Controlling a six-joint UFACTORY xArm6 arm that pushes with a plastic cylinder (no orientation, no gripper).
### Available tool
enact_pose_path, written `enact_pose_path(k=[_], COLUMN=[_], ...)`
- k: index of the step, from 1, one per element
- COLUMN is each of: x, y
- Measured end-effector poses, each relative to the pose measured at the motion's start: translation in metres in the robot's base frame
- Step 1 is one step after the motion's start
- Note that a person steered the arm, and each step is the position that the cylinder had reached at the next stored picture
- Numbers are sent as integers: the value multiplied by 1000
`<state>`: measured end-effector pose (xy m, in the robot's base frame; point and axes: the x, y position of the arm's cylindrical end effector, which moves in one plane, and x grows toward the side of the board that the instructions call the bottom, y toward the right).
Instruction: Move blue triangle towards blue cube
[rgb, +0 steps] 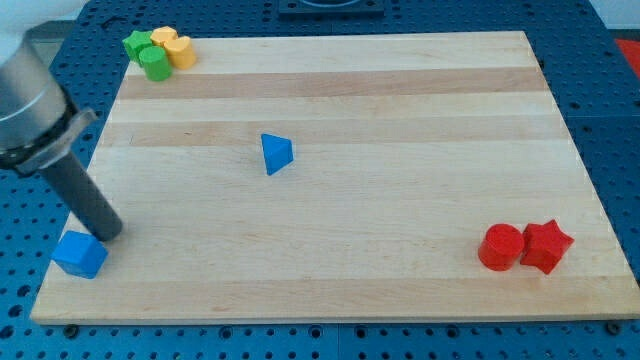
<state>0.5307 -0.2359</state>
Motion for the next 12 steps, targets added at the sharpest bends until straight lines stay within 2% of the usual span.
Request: enact_pose_path(k=[2, 3, 4, 5, 6, 7, 9, 10, 11, 12], x=[-8, -26, -54, -100, -126, -115, -56, -63, -79, -74], y=[131, 194, 219, 219, 205, 163, 70, 60, 89, 128])
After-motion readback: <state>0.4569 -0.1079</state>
